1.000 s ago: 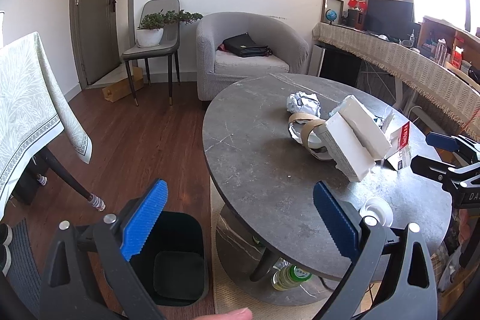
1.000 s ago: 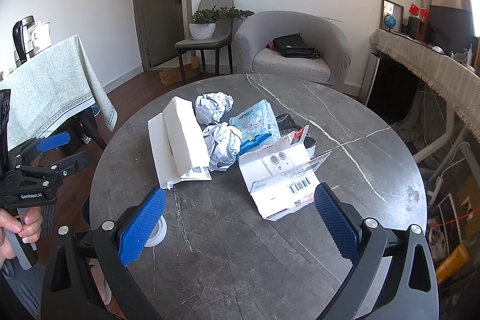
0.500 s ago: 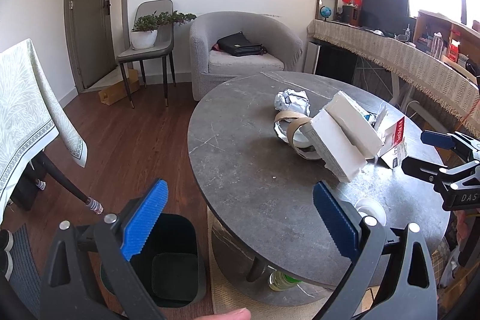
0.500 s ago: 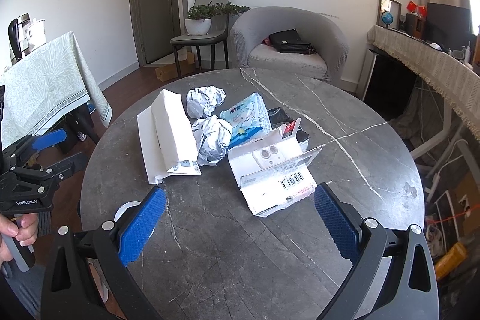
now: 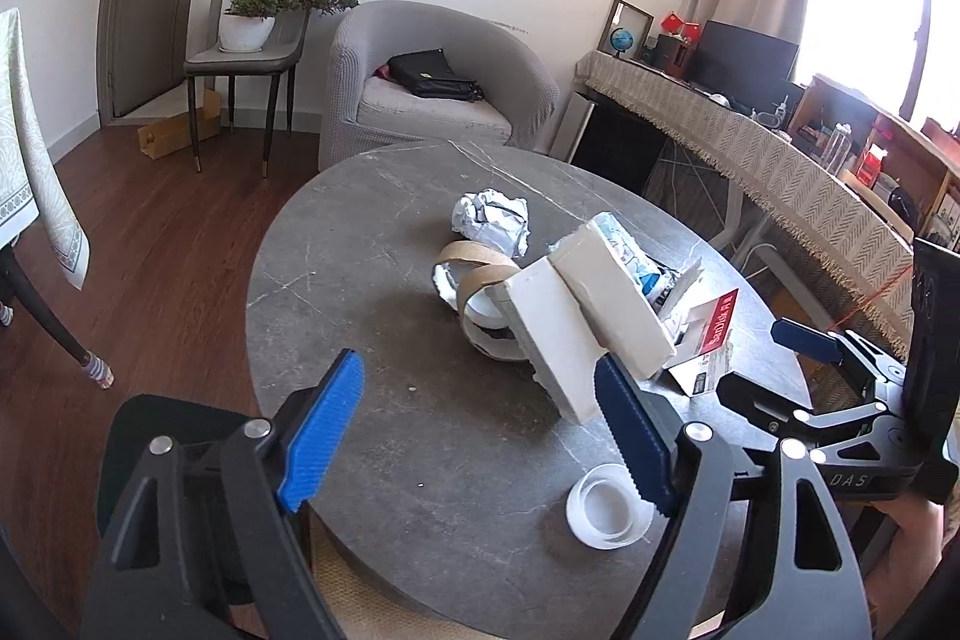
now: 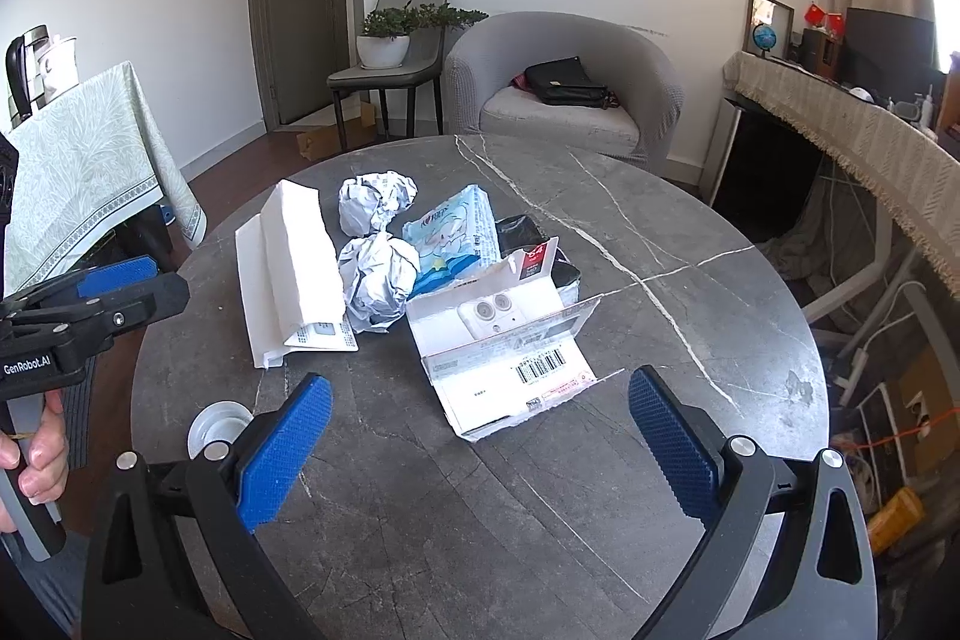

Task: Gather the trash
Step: 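Reach the left tool to the white tissue box and close on it, then grasp the white barcode box with the right tool while the left tool lifts the tissue box, then carry both boxes to the green bin while the left tool releases the tissue box inside, then lower the barcode box into the green bin and open the right tool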

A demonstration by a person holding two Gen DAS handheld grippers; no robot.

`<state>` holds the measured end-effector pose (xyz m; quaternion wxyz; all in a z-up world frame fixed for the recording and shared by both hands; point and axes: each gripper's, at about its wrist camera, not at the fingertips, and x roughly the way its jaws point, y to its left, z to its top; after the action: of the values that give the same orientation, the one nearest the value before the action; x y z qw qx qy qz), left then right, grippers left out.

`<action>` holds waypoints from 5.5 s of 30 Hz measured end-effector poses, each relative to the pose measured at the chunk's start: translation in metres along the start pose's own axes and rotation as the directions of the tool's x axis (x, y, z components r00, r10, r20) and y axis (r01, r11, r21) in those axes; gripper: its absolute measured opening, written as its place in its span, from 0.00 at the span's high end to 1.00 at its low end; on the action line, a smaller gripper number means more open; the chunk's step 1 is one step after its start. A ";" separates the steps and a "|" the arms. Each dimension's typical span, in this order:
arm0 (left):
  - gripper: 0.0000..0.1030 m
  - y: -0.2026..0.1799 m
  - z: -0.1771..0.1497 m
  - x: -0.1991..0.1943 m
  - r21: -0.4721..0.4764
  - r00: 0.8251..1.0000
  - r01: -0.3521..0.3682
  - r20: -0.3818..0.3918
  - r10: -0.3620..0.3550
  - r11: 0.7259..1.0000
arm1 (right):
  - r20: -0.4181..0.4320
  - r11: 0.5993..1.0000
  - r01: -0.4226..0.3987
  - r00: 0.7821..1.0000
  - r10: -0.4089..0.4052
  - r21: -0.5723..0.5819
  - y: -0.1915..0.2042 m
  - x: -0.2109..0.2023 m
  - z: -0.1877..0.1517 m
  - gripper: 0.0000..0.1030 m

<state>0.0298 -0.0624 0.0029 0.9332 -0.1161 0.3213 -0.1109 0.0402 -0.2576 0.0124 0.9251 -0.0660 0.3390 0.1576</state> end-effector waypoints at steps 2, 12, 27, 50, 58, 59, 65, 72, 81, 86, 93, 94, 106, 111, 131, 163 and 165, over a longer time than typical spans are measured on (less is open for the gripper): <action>0.25 -0.009 0.001 0.006 -0.014 0.999 0.037 -0.010 -0.038 0.999 | 0.003 1.000 0.001 1.000 -0.001 0.007 -0.004 -0.001 0.000 0.03; 0.29 -0.031 0.000 0.037 -0.084 0.992 0.110 -0.049 -0.115 0.990 | -0.013 1.000 0.012 1.000 -0.012 -0.002 -0.023 -0.001 -0.006 0.03; 0.27 -0.026 0.015 0.050 -0.229 0.989 0.126 -0.043 -0.139 0.965 | -0.023 1.000 -0.011 1.000 0.010 -0.022 -0.028 0.000 -0.009 0.03; 0.45 -0.026 0.010 0.034 -0.092 0.992 0.118 -0.023 -0.120 0.989 | -0.067 0.996 -0.090 0.994 0.088 -0.025 -0.032 0.031 0.003 0.03; 0.46 -0.022 0.012 0.021 -0.049 0.990 0.140 -0.002 -0.140 0.989 | -0.091 0.992 -0.100 0.991 0.093 -0.080 -0.025 0.038 0.009 0.03; 0.46 -0.022 0.013 0.019 -0.043 0.990 0.140 0.000 -0.140 0.989 | -0.093 0.991 -0.101 0.991 0.093 -0.083 -0.024 0.039 0.010 0.03; 0.47 -0.015 0.015 0.009 -0.004 0.992 0.124 0.017 -0.124 0.992 | -0.098 0.992 -0.112 0.990 0.106 -0.058 -0.020 0.048 0.019 0.03; 0.47 0.000 0.016 -0.002 0.034 0.994 0.098 0.037 -0.099 0.995 | -0.127 0.992 -0.112 0.986 0.104 -0.055 -0.014 0.052 0.022 0.29; 0.47 0.036 0.018 -0.026 0.051 0.998 0.013 0.063 -0.017 0.999 | -0.024 0.993 -0.121 0.992 0.121 0.012 0.002 0.025 0.045 0.29; 0.47 0.065 0.015 -0.031 0.040 0.998 -0.035 0.046 0.034 0.999 | 0.008 0.987 -0.161 0.987 0.161 -0.003 0.032 0.014 0.055 0.29; 0.47 0.104 0.011 -0.042 0.026 0.995 -0.096 0.013 0.095 0.995 | 0.015 0.973 -0.223 0.975 0.224 -0.057 0.075 0.015 0.057 0.29; 0.47 0.110 0.010 -0.043 0.022 0.995 -0.102 0.007 0.101 0.995 | 0.014 0.971 -0.231 0.973 0.232 -0.064 0.082 0.016 0.059 0.29; 0.47 0.196 -0.015 -0.028 -0.158 0.979 -0.173 -0.134 0.152 0.972 | 0.024 0.929 -0.352 0.934 0.356 -0.112 0.162 0.027 0.085 0.29; 0.47 0.231 -0.030 -0.023 -0.168 0.961 -0.232 -0.193 0.199 0.958 | -0.008 0.907 -0.389 0.920 0.393 -0.160 0.201 0.034 0.084 0.29; 0.39 0.289 -0.049 -0.030 -0.226 0.937 -0.271 -0.285 0.202 0.936 | -0.110 0.863 -0.468 0.884 0.455 -0.193 0.288 0.075 0.076 0.29; 0.65 0.274 -0.002 -0.121 -0.180 0.980 -0.201 -0.045 0.196 0.963 | -0.464 0.903 -0.382 0.848 0.256 -0.200 0.376 0.211 -0.011 0.29; 0.65 0.272 -0.002 -0.121 -0.176 0.982 -0.189 -0.043 0.184 0.966 | -0.470 0.907 -0.372 0.848 0.246 -0.196 0.376 0.218 -0.014 0.29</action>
<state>-0.0283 0.2295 -0.0073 0.9209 -0.1676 0.3518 0.0053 0.0623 0.1474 -0.1448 0.7689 -0.1735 0.5171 0.3336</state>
